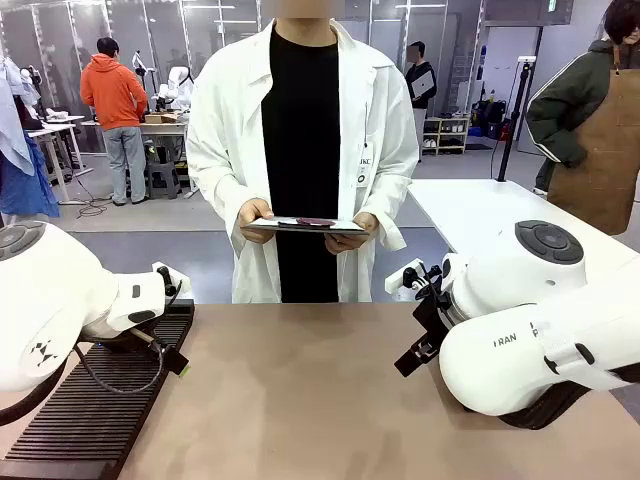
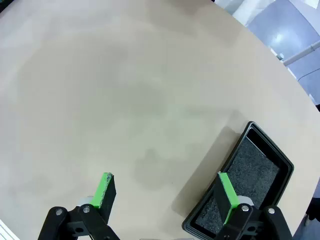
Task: Inspect the PCB.
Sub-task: Pick up the Blank PCB and present it to the human.
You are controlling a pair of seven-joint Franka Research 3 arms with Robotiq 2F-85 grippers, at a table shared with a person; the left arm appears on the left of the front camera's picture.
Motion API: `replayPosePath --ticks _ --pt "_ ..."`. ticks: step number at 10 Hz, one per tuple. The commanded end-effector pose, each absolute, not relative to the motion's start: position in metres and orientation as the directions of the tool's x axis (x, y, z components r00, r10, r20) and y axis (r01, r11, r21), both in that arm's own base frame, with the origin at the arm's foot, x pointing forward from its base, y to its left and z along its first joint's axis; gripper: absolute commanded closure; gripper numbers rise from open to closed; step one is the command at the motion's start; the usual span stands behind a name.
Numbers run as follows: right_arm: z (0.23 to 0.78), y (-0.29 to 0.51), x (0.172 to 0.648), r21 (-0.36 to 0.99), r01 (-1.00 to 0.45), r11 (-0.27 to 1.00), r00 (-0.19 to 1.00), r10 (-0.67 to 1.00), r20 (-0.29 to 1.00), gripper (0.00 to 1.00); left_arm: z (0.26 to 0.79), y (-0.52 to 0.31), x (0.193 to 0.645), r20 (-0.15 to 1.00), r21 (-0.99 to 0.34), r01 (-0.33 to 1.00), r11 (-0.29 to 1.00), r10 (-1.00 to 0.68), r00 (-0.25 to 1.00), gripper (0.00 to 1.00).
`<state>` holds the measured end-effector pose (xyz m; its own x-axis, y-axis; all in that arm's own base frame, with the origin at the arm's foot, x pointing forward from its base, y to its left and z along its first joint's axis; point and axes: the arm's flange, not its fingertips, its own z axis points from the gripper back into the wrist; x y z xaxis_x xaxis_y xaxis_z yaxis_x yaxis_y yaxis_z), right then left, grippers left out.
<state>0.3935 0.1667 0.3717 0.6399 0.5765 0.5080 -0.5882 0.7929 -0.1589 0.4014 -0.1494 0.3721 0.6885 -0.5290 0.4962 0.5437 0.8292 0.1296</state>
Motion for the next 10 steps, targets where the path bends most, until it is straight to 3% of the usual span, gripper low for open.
replayPosePath --ticks 1,10 --pt "0.3717 0.1667 0.3935 -0.159 -0.588 0.793 0.640 0.577 0.508 0.00 0.3721 -0.1496 0.4013 0.496 0.130 0.544 0.829 -0.529 0.688 0.00" --pt "0.3717 0.1667 0.3935 -0.159 -0.588 0.793 0.640 0.577 0.508 0.00 0.3721 -0.1496 0.4013 0.496 0.130 0.544 0.829 -0.529 0.688 0.00"
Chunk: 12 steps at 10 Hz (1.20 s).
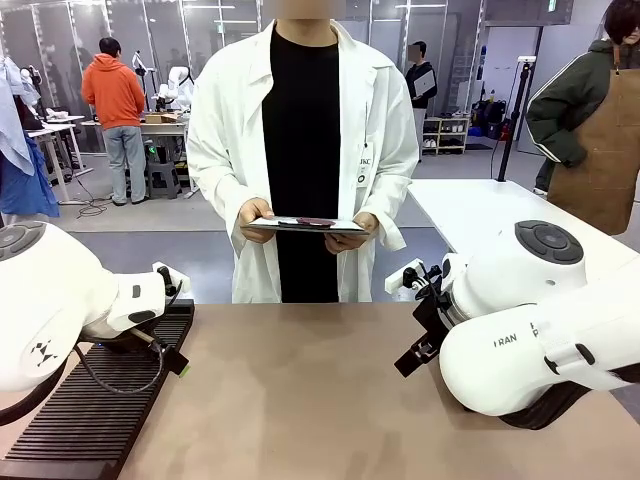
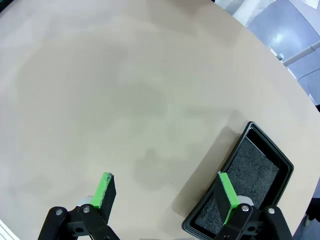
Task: Inspect the PCB.
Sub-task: Pick up the Blank PCB and present it to the human.
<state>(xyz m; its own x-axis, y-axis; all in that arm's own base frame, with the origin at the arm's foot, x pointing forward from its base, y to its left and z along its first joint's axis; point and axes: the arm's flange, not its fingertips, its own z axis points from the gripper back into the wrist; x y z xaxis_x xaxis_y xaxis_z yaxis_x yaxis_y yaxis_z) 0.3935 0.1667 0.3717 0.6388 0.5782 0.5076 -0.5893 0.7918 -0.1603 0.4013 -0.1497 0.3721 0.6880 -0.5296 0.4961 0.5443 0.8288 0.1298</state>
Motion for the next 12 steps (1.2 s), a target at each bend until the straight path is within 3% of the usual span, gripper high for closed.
replayPosePath --ticks 1,3,4,5,8,10,12 --pt "0.372 0.167 0.393 -0.160 -0.589 0.792 0.639 0.578 0.508 0.00 0.372 -0.150 0.401 0.496 0.130 0.544 0.829 -0.530 0.688 0.00" --pt "0.393 0.159 0.390 -0.089 -0.612 0.786 0.653 0.566 0.504 0.00 0.389 -0.143 0.402 0.491 0.058 0.557 0.828 -0.510 0.706 0.00" --pt "0.405 0.155 0.388 -0.050 -0.619 0.784 0.659 0.553 0.510 0.00 0.399 -0.136 0.401 0.414 -0.007 0.582 0.813 -0.528 0.742 0.00" --pt "0.423 0.148 0.383 0.030 -0.638 0.770 0.672 0.537 0.511 0.00 0.421 -0.120 0.397 0.462 -0.126 0.600 0.790 -0.489 0.740 0.00" --pt "0.459 0.099 0.371 0.319 -0.642 0.697 0.736 0.444 0.512 0.00 0.458 -0.060 0.390 0.436 -0.385 0.612 0.691 -0.448 0.781 0.00" --pt "0.461 0.042 0.350 0.538 -0.640 0.549 0.760 0.349 0.548 0.00 0.456 -0.008 0.377 0.443 -0.555 0.593 0.584 -0.395 0.805 0.00" --pt "0.447 -0.017 0.325 0.682 -0.597 0.421 0.793 0.185 0.580 0.00 0.440 0.046 0.358 0.491 -0.671 0.534 0.514 -0.232 0.840 0.00"
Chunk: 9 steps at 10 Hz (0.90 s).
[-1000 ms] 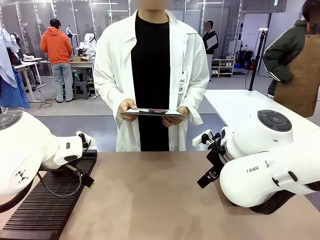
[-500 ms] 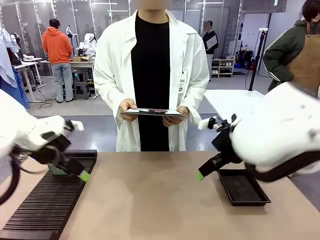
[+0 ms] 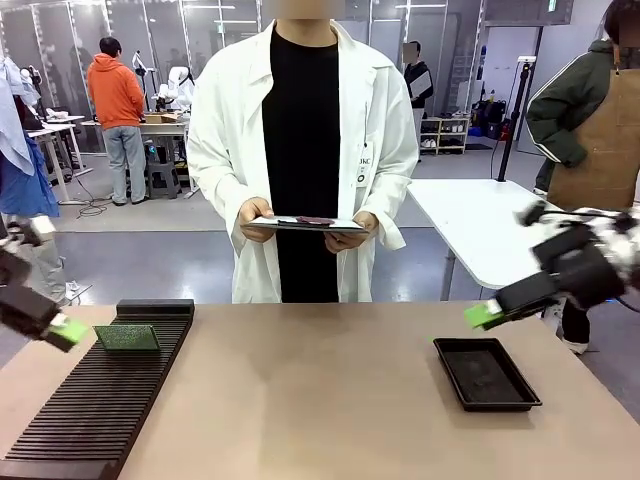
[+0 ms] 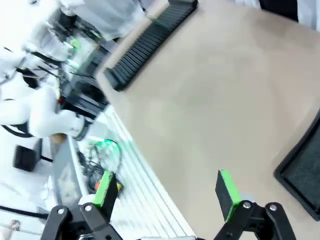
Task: Inspect the PCB.
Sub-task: Pick up the Blank PCB and present it to the human.
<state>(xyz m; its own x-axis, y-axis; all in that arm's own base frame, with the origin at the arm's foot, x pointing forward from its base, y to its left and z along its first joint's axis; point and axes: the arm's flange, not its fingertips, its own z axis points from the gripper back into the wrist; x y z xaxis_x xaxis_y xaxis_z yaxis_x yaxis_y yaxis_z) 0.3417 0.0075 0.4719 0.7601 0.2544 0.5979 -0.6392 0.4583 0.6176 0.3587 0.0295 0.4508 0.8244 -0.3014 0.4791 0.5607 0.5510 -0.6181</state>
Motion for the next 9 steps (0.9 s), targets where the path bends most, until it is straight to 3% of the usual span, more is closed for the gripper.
replayPosePath --ticks 1,6,9 --pt "0.437 -0.043 0.308 0.726 -0.571 0.384 0.807 0.102 0.581 0.00 0.429 0.071 0.344 0.502 -0.716 0.495 0.493 -0.130 0.855 0.00" --pt "0.393 -0.134 0.239 0.814 -0.445 0.372 0.835 -0.154 0.527 0.00 0.394 0.172 0.281 0.477 -0.816 0.340 0.467 0.212 0.853 0.00" --pt "0.376 -0.142 0.228 0.815 -0.439 0.379 0.825 -0.189 0.532 0.00 0.384 0.186 0.275 0.447 -0.837 0.281 0.470 0.291 0.846 0.00"
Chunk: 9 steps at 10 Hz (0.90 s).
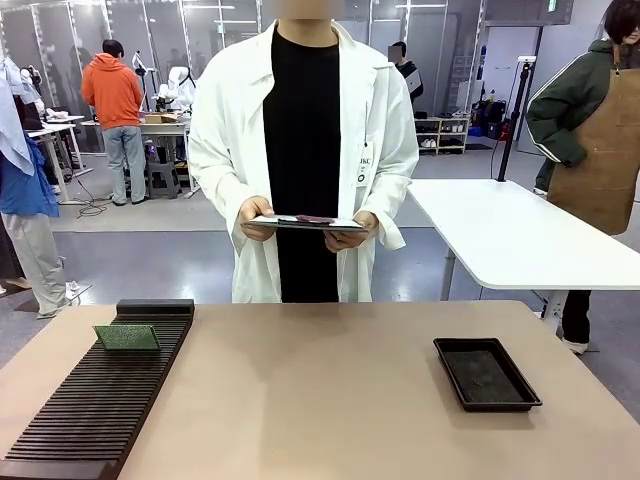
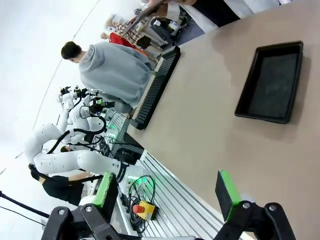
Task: Inspect the PCB.
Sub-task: Pick up the Blank PCB and present it to the human.
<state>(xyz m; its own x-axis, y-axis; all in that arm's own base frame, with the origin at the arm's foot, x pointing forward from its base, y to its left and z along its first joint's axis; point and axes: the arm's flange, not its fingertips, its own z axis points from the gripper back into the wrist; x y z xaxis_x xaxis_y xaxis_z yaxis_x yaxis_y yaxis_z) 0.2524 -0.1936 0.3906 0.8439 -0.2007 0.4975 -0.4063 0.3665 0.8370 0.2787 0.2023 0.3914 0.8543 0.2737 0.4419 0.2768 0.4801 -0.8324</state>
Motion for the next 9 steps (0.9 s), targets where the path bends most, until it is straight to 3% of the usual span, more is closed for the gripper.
replayPosePath --ticks 1,2,8,9 --pt "0.376 -0.137 0.234 0.805 -0.445 0.393 0.821 -0.181 0.542 0.00 0.382 0.187 0.279 0.452 -0.834 0.282 0.475 0.293 0.842 0.00" --pt "0.391 -0.194 0.252 0.837 -0.406 0.366 0.844 -0.201 0.497 0.00 0.391 0.202 0.279 0.442 -0.832 0.277 0.480 0.274 0.854 0.00" --pt "0.391 -0.194 0.252 0.837 -0.406 0.366 0.844 -0.201 0.497 0.00 0.390 0.202 0.281 0.429 -0.833 0.255 0.490 0.282 0.858 0.00" --pt "0.391 -0.194 0.252 0.837 -0.406 0.366 0.844 -0.201 0.497 0.00 0.412 0.198 0.281 0.490 -0.760 0.287 0.583 0.225 0.842 0.00"
